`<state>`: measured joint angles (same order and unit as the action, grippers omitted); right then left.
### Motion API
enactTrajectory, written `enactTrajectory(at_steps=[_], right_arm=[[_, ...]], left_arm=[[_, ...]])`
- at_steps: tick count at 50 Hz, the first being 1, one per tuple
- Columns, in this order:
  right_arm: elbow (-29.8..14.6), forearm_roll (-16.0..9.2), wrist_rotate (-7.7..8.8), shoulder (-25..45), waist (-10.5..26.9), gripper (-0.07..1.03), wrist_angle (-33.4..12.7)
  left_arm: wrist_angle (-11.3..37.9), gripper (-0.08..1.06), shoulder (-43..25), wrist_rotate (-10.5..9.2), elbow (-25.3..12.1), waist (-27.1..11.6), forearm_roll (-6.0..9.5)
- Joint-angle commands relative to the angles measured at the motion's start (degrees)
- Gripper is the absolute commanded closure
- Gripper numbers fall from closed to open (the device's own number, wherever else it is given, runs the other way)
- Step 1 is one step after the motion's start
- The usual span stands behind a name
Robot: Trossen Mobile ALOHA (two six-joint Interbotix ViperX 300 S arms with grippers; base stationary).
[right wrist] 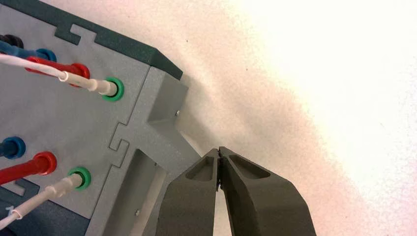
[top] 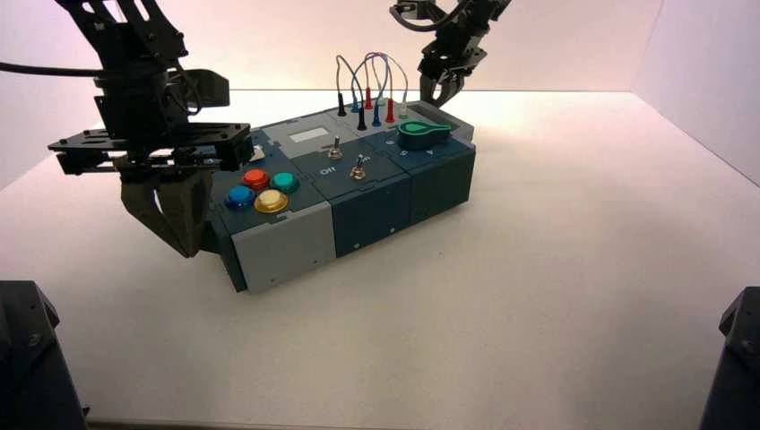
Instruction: Rotate the box clockwise.
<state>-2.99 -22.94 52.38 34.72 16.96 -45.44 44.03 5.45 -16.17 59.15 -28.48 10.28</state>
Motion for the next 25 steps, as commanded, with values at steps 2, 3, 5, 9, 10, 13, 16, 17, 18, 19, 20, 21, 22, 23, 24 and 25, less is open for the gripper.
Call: enactTrajectory(at_steps=[2,3,5,9,10,13,16,17,18,19,20,21,22,23,24,25], right_arm=[[0.2,-0.3,0.35,-2.5,0.8,0.98,-0.2],[0.3,-0.3,0.35,-2.6,0.8,0.98,-0.2],[0.5,-0.3,0.35,-2.7,0.8,0.98,-0.1],[1.5,-0.3,0.35,-2.8,1.0,0.98,0.1],[1.8,-0.3,0.35,-2.8,1.0,0.98,0.2],[2.6,-0.3,0.35,-3.0,0.8,0.98,0.5],[3.6,-0.3,0.35,-3.3,1.0,0.98,1.1],[4.0,-0.3,0.35,-3.5,1.0,0.98,1.4],[4.5,-0.3,0.35,-3.7,0.8,0.98,1.6],[4.9,-0.3,0.35,-3.9,0.8,0.98,1.8],[5.2,-0.3,0.35,-4.0,1.0,0.98,2.0],[5.6,-0.3,0.35,-4.2,0.8,0.98,2.3],[6.1,-0.3,0.35,-4.4,0.8,0.98,2.5],[6.3,-0.2,0.35,-4.7,0.8,0.98,2.7],[6.5,-0.2,0.35,-4.7,0.8,0.98,2.7],[6.8,-0.2,0.35,-4.9,0.8,0.98,2.8]], left_arm=[[-1.1,1.01,-0.2,-0.26,-1.1,0.8,-0.70],[-1.1,1.01,-0.2,-0.35,-1.1,0.9,-0.70],[-1.7,1.01,-0.2,-0.26,-1.1,1.1,-0.79],[-2.6,1.01,-0.2,-0.09,-1.1,2.0,-0.79],[-2.9,1.01,-0.2,0.00,-1.1,2.2,-0.79],[-3.3,1.01,-0.3,0.18,-1.2,2.8,-0.79],[-3.6,1.01,-0.2,0.44,-1.4,3.2,-0.79],[-3.7,1.01,-0.2,0.53,-1.6,3.2,-0.88],[-3.8,1.01,-0.3,0.62,-1.7,3.3,-0.79],[-3.9,1.01,-0.3,0.62,-1.7,3.3,-0.79],[-3.9,1.01,-0.2,0.79,-1.8,3.4,-0.79],[-3.9,1.01,-0.3,0.79,-1.9,3.4,-0.79],[-3.9,1.01,-0.3,0.88,-2.0,3.4,-0.79],[-4.0,1.01,-0.3,0.88,-2.1,3.5,-0.88],[-4.0,1.01,-0.3,0.97,-2.3,3.6,-0.79],[-4.0,1.01,-0.4,1.05,-2.4,3.6,-0.88]])
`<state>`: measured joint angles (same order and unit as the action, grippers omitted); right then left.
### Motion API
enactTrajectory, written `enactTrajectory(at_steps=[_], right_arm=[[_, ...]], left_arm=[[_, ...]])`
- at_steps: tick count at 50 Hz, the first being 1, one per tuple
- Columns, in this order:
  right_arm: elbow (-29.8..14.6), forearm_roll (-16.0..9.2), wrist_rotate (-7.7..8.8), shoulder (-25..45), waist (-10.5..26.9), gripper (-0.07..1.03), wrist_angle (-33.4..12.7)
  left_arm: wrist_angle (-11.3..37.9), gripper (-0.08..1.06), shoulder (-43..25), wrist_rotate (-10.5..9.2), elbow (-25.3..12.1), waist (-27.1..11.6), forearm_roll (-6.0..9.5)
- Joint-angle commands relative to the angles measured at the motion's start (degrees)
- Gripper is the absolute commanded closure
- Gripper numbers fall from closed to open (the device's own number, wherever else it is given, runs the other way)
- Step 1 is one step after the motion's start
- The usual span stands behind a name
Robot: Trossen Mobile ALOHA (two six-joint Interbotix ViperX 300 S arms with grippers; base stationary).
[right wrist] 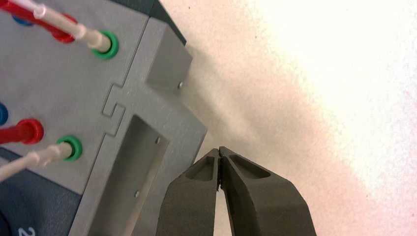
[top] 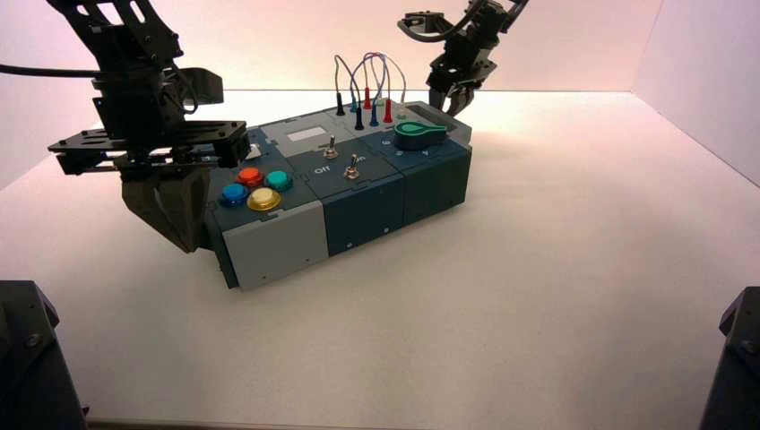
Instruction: Rotate the box clockwise.
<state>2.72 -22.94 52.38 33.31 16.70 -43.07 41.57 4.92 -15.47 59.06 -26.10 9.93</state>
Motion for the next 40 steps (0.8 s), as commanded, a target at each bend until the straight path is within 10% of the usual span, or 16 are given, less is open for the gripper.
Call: enactTrajectory(at_steps=[1,40], right_arm=[[1.2,-0.2,0.35,-3.7,1.1,0.98,0.5],[-4.3,-0.3,-0.35,-6.3,2.5,0.98,0.5]], left_arm=[[-1.5,1.01,0.2,0.44,-2.5,1.3,-0.53],[-1.0,1.01,-2.7,0.97,-5.1,1.8,-1.58]])
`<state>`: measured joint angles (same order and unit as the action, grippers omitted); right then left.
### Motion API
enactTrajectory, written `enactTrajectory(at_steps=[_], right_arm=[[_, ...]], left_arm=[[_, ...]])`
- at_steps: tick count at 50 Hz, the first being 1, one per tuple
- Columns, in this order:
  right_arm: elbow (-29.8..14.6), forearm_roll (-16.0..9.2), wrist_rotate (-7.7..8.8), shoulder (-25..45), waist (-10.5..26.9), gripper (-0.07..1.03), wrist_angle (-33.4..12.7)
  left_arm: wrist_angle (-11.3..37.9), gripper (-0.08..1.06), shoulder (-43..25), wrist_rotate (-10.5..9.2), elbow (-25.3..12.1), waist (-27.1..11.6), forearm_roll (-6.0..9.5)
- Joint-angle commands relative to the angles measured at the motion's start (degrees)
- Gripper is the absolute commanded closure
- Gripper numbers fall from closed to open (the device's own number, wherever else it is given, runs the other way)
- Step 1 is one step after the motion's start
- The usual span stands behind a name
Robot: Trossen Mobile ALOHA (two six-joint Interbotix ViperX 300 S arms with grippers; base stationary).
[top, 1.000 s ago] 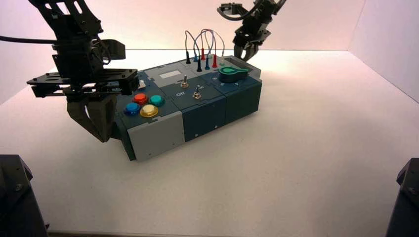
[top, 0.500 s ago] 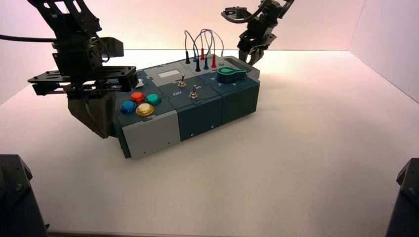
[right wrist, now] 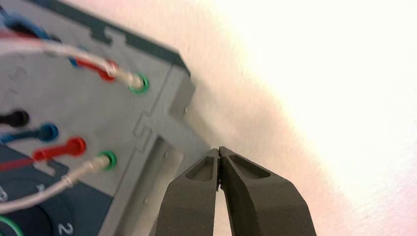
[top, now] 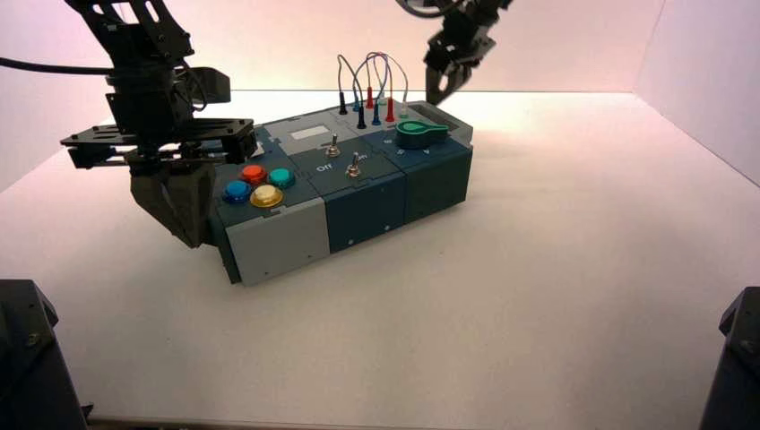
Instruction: Rotate the box clockwise.
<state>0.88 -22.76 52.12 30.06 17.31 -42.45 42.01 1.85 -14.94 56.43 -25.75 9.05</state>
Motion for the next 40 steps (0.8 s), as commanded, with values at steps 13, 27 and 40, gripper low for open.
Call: enactTrajectory(at_steps=[13,27,40], right_arm=[[-3.8,-0.4,0.00,-1.6,4.4,0.98,0.0],[-2.3,-0.4,0.00,-1.6,5.5,0.98,0.1],[-1.6,-0.3,-0.09,-1.6,3.8,0.98,2.4]], left_arm=[[-1.4,1.01,2.1,0.26,-1.0,1.5,-0.62],[-1.8,1.01,2.7,0.18,-0.3,1.5,-0.62],[-1.8,1.01,3.1,0.18,-0.1,1.5,-0.62]])
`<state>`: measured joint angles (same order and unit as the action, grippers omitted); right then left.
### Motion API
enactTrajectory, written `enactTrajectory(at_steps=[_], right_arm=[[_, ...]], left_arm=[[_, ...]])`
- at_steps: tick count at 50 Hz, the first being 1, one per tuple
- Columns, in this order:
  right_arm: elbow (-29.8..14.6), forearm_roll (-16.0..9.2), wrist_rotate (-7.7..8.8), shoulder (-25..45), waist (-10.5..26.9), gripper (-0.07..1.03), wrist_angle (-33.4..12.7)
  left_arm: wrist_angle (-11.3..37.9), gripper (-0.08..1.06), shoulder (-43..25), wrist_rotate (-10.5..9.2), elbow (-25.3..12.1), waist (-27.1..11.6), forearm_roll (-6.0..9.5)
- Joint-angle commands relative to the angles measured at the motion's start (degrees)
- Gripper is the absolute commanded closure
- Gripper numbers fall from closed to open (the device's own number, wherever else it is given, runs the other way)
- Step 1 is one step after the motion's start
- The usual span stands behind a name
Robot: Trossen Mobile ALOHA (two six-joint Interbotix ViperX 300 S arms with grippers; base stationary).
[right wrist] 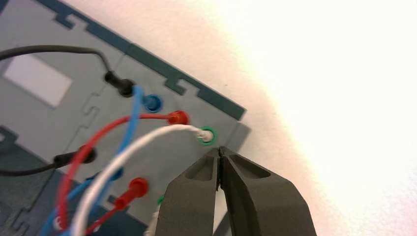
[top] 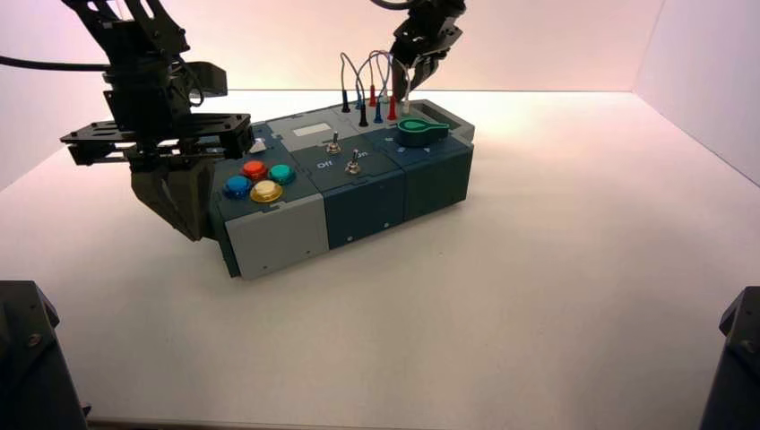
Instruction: Rotate the box clockwise.
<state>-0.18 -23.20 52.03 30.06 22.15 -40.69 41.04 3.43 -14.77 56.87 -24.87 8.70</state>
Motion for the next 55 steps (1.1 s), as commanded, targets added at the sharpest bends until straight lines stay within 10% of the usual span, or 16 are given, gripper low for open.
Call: enactTrajectory(at_steps=[1,30,36,45,55], right_arm=[[-0.5,0.2,0.00,-2.1,-1.4,0.98,0.8],[0.5,0.0,-1.93,-4.2,-2.4,0.98,3.2],[0.2,0.1,-2.29,-6.2,-2.5,0.76,-0.6],[1.2,1.1,-5.54,-9.0,-3.8,0.60,-3.3],[3.3,13.5,-14.06,-9.9,-4.0,0.54,-6.4]], left_arm=[[-0.9,1.01,1.8,0.00,-0.4,0.6,-0.26],[-0.9,1.01,2.7,0.00,0.3,0.6,-0.18],[-0.8,1.01,3.0,0.00,0.4,0.6,-0.18],[-0.8,1.01,3.3,0.00,0.6,0.6,-0.18],[-0.6,1.01,4.0,0.00,1.0,0.6,-0.18]])
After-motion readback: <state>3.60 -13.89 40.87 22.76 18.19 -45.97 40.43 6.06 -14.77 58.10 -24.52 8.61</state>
